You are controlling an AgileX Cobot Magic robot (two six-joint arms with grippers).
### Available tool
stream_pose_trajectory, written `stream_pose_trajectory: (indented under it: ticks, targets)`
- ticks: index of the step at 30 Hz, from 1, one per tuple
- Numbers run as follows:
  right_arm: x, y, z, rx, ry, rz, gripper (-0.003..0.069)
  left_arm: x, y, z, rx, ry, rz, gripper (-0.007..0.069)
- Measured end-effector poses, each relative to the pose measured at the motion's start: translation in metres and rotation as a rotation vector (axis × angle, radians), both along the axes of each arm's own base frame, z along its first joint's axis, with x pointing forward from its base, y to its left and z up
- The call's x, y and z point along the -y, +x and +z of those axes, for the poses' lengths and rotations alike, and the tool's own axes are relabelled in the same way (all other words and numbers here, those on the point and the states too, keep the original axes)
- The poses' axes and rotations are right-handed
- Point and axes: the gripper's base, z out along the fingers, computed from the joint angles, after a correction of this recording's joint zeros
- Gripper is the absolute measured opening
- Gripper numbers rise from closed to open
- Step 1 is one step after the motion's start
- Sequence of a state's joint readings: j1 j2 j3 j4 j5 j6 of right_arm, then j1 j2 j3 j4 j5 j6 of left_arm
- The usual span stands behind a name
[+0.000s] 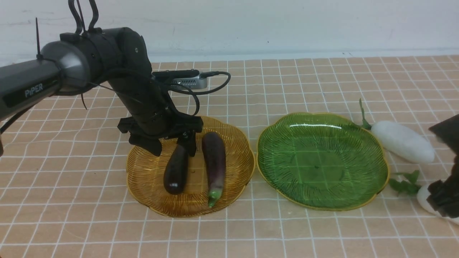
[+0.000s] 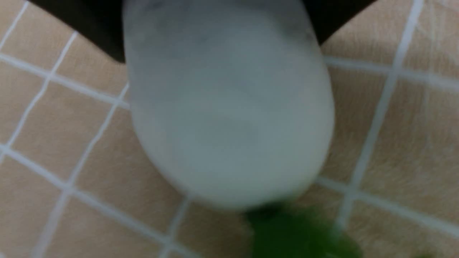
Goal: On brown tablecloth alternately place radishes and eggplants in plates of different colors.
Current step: 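Place the white radish on the plate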
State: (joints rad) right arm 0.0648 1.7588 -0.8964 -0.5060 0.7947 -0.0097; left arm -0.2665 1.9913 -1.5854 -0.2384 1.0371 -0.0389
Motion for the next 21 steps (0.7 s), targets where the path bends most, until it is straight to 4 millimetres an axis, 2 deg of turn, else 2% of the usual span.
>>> stream_pose_trajectory:
  ticks: [2,5,7,12,13,15,18,21]
  targets:
    - [-0.001,0.002,0.000,-0.001,0.007,-0.010,0.0463,0.000,0.000,0.000,-0.002,0.000,0.000,0.0574]
    - [-0.001,0.006,0.007,-0.013,0.021,-0.058,0.0463,0.000,0.000,0.000,-0.004,0.001,-0.002,0.0574]
    - [-0.002,0.009,0.019,-0.026,0.024,-0.098,0.0463,0.000,-0.001,0.000,-0.008,0.002,-0.003,0.0574]
    - [-0.010,0.025,0.082,0.032,0.128,-0.226,0.0463,0.000,-0.001,0.000,-0.010,0.002,-0.004,0.0574]
    - [-0.017,0.030,0.105,0.084,0.219,-0.259,0.0463,0.000,-0.001,0.000,-0.012,0.003,-0.004,0.0574]
    - [-0.042,0.038,0.130,0.144,0.473,-0.289,0.0463,0.000,-0.002,0.000,-0.017,0.003,-0.005,0.0574]
    - [-0.086,0.052,0.119,0.153,0.667,-0.233,0.0463,0.000,-0.002,0.000,-0.019,0.004,-0.006,0.0574]
    - [-0.111,0.061,0.094,0.120,0.679,-0.186,0.0463,0.000,-0.002,0.000,-0.019,0.004,-0.006,0.0574]
